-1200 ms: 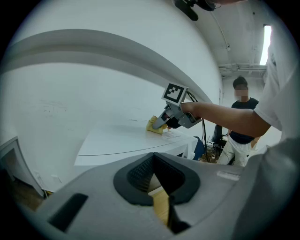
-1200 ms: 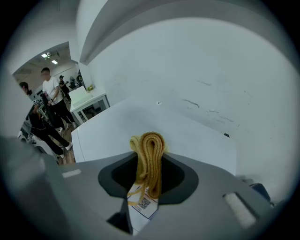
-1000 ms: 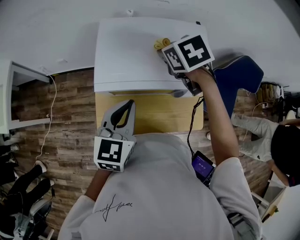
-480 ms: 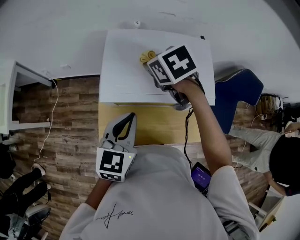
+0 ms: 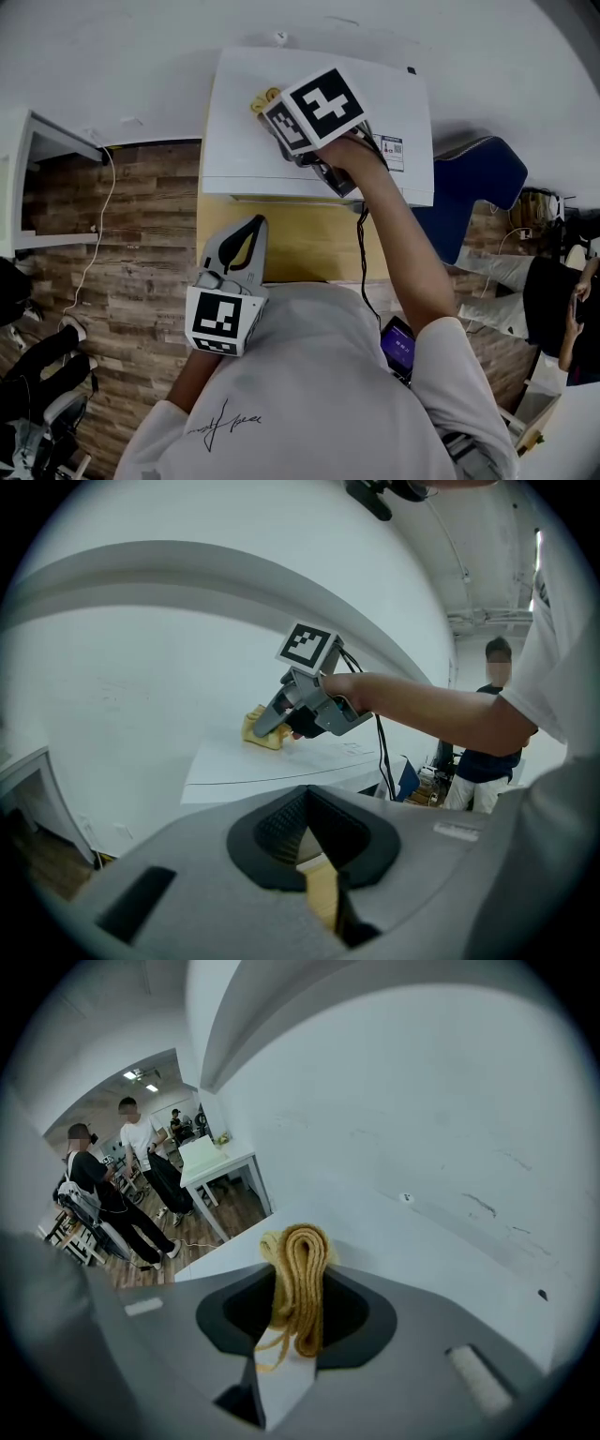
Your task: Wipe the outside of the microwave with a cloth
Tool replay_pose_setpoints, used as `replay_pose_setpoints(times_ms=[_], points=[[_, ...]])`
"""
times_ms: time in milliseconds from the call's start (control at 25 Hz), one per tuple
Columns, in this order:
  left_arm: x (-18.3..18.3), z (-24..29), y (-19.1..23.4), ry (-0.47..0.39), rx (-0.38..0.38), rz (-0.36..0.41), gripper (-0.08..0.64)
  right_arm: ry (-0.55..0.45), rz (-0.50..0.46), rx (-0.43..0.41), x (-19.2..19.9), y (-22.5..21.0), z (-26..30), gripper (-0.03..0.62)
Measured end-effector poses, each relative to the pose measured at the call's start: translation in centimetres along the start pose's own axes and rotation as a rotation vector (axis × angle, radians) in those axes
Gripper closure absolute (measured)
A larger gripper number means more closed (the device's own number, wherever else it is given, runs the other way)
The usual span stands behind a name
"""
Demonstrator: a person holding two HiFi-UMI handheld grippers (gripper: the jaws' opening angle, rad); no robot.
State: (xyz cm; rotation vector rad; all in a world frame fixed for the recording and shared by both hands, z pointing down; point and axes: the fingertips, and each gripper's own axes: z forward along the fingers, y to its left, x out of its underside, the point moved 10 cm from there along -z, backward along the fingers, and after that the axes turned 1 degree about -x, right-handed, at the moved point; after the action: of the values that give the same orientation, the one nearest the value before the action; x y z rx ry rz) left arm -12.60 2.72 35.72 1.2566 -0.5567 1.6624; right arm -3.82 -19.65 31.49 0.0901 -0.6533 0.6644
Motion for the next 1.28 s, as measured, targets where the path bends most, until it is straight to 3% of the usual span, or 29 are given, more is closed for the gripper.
replay_pose_setpoints(times_ms=[680,880,1120,1280], points=[[-0.3,-0.4,1.5,0.001,-0.041,-0.011,0.565,-0.006,-0.09,-0.138,-4.0,4.5,4.0,0.472],[-0.4,-0.4,1.8,0.003,-0.058,-0.012,0.565,-0.031,-0.092,-0.285,-4.5,6.6,5.0,0.472],[-0.3,-0.9,2.6,-0.002,-0.084,-0.069,0.565,-0.08,-0.096,-0.372,-4.6,6.6,1.6,0.472],[0.2,-0.8,2.3,0.013,-0.082,-0.063,0.565,-0.131,-0.053,-0.344,-3.4,4.5,-2.3,0.472]])
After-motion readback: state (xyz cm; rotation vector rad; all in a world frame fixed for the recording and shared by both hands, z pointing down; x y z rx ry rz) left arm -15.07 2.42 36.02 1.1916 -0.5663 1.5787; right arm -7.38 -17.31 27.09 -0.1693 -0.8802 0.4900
